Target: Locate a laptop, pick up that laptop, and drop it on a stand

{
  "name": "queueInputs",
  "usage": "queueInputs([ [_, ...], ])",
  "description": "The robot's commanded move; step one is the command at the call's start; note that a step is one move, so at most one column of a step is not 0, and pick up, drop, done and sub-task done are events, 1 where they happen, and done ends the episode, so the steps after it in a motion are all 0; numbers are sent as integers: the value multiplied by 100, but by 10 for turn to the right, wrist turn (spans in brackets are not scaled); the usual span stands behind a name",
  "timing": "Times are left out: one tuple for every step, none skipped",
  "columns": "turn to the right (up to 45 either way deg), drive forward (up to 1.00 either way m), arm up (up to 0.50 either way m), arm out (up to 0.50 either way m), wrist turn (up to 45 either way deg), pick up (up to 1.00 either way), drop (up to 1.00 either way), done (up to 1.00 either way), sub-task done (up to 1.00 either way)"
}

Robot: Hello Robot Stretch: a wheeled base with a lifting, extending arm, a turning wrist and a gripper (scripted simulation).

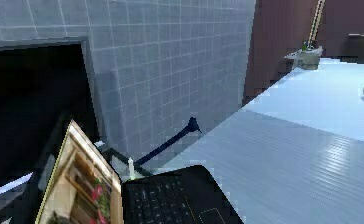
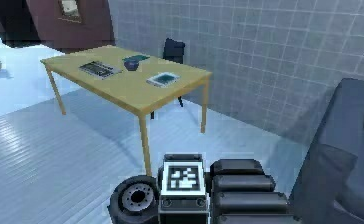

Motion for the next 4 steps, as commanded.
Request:
queueInputs([
  [300, 0, 0, 0, 0, 0, 0, 0, 0],
  [-450, 0, 0, 0, 0, 0, 0, 0, 0],
  [-450, 0, 0, 0, 0, 0, 0, 0, 0],
  [-450, 0, 0, 0, 0, 0, 0, 0, 0],
])
